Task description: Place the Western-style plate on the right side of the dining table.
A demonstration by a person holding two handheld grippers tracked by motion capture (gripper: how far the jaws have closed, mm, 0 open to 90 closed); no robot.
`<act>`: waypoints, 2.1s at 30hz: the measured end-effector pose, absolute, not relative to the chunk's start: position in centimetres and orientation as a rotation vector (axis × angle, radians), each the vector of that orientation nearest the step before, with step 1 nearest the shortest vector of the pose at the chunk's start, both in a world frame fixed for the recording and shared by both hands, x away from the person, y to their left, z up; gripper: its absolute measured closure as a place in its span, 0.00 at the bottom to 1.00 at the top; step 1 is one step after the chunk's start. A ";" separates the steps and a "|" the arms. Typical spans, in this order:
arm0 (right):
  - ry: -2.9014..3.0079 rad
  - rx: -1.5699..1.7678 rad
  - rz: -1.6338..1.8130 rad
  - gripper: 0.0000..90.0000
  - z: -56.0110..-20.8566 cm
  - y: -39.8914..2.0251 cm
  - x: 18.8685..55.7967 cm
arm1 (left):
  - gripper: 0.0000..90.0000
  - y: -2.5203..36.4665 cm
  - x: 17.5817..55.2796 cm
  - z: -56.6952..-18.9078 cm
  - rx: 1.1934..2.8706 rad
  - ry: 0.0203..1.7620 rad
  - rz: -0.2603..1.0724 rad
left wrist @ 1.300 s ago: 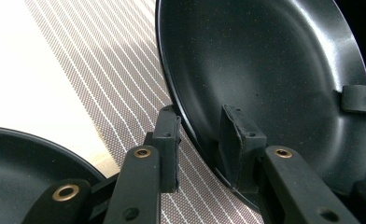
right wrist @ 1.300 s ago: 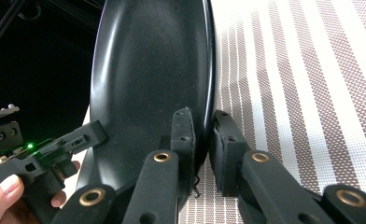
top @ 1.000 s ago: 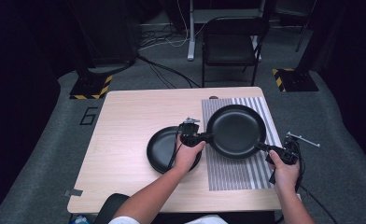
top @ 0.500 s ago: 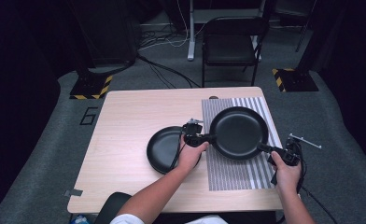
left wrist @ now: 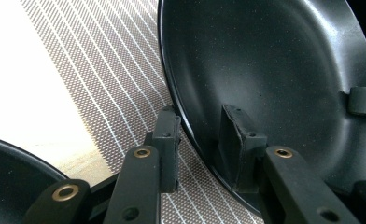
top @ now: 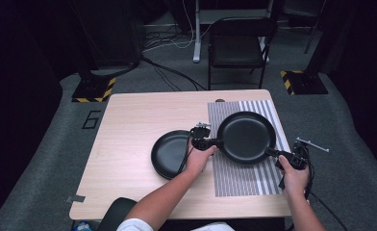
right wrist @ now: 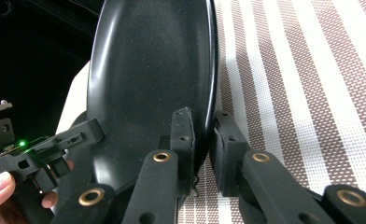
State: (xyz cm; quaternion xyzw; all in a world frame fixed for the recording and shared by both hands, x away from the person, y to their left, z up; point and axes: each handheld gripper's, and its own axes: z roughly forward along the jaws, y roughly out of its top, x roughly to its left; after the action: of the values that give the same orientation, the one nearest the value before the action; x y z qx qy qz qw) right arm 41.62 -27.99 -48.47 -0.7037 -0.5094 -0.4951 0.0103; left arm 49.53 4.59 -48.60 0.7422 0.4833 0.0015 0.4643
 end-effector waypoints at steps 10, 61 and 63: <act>-1.591 -2.202 -1.521 0.89 -49.2 -28.1 42.5 | 0.76 4.3 50.2 -49.3 1.829 1.221 -0.005; -1.521 -2.221 -1.445 0.87 -51.7 -29.5 44.2 | 0.75 2.1 51.5 -50.1 1.879 1.297 0.028; -1.523 -2.226 -1.444 0.87 -51.6 -29.5 44.2 | 0.75 2.1 51.5 -50.2 1.878 1.301 0.028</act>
State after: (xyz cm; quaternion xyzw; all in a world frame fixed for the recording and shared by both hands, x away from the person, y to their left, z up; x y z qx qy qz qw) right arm 44.18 -29.54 -51.65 -0.7271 -0.4974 -0.4714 0.0410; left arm 51.53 2.05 -50.15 0.7477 0.5180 0.0111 0.4153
